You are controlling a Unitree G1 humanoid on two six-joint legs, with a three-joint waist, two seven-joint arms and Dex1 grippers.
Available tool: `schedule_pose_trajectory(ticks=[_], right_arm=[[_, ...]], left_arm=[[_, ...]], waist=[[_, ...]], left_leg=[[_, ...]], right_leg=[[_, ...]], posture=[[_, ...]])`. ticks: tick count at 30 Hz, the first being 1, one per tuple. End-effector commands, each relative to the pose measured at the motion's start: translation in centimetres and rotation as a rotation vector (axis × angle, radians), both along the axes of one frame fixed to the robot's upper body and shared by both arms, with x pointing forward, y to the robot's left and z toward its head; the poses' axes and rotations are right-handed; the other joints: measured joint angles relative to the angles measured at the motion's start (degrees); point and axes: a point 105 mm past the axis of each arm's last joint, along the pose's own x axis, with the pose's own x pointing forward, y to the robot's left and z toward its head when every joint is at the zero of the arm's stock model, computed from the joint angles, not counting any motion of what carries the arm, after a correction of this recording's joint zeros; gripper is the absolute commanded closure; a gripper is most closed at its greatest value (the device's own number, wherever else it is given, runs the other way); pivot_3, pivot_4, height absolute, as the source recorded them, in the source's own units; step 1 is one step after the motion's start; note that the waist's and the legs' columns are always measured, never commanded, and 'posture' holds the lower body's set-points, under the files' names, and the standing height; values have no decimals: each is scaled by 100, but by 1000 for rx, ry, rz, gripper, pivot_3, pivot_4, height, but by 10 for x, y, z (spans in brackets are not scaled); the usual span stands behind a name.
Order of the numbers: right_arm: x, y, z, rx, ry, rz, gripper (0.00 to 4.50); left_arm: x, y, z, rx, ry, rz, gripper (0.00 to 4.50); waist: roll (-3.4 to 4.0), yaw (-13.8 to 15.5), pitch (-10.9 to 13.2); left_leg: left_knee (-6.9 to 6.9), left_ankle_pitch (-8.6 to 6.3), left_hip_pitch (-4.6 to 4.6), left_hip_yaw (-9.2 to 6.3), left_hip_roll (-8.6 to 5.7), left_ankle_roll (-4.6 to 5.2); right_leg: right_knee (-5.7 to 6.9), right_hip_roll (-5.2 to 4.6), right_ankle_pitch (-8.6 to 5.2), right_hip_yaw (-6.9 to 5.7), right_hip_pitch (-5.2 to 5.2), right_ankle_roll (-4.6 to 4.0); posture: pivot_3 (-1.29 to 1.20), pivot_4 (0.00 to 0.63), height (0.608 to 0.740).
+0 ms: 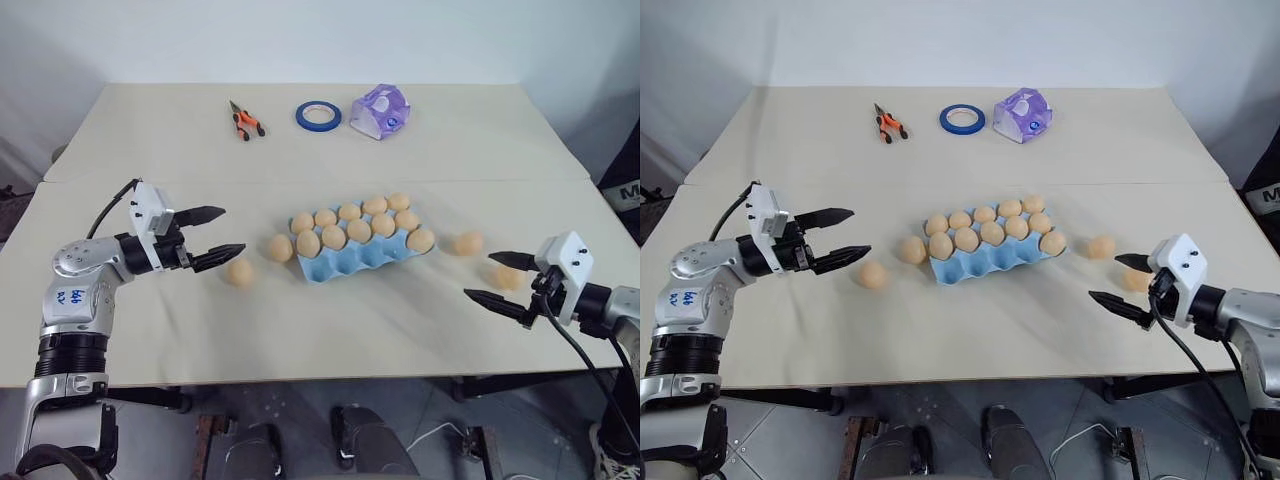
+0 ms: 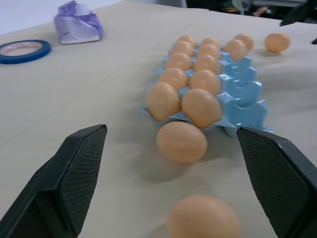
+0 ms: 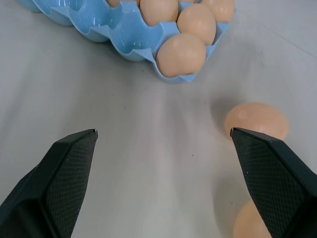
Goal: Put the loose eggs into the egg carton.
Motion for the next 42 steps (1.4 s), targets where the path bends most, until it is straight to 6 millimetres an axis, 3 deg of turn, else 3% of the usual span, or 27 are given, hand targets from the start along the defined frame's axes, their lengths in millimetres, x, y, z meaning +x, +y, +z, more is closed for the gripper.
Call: schedule_pose_trajectory(ticks=[1,8,10,15,18,21,28,34,40,42], right_arm=[[-1,0,19,-19,-84,-3,0],[-1,-4,27,-10,-115,-81,0],[0,-8,34,5,-151,-144,0],[-8,-20,42,91,-184,-335,0],[-17,-34,35,161,-241,-584,0],[-23,-36,27,218,-248,-710,0],[-4,-38,-14,324,-157,-884,0],[11,-47,-36,304,-131,-933,0],[21,-47,-44,289,-132,-919,0],[23,-47,-45,302,-134,-915,389]], left_arm=[[-3,-7,9,1,-39,-46,22],[2,-8,3,46,-30,-5,22],[1,-11,10,48,-85,-19,22],[-7,-32,17,22,-78,-143,22],[-12,-61,18,8,-59,-272,22],[-12,-75,18,2,-53,-323,22],[-16,-107,21,-29,-70,-444,22],[-30,-116,14,-4,-48,-518,22],[-36,-116,11,-1,-37,-517,22],[-36,-115,11,-2,-36,-511,0]], waist=[[0,-4,0],[0,3,0],[0,3,0],[0,25,0],[-4,87,-4],[0,134,-4],[1,102,-4],[2,97,-4],[4,98,-3],[4,98,-3]], left_leg=[[0,0,0,0,0,0],[-1,-1,0,-2,0,1],[-1,-1,0,-2,0,1],[-3,1,-3,-9,1,-5],[-3,3,-6,-15,1,-14],[1,8,-6,-10,-2,-24],[-1,3,-1,6,-5,9],[-5,5,0,2,-4,11],[-6,5,-1,1,-4,9],[-6,6,-1,0,-4,9]], right_leg=[[0,0,0,0,0,0],[0,-1,0,0,0,-1],[0,-1,0,0,0,-1],[0,0,0,-1,0,-1],[0,1,0,-4,0,-1],[-1,1,0,-1,0,-1],[-3,2,2,12,-1,-3],[-3,5,4,12,-1,-4],[-2,7,5,17,-2,0],[-2,7,6,16,-2,0]], posture=[[0,150,740],[0,150,740],[0,150,740],[0,150,740],[0,150,740],[0,150,740],[0,150,740],[0,150,740],[0,150,740],[0,150,740]])
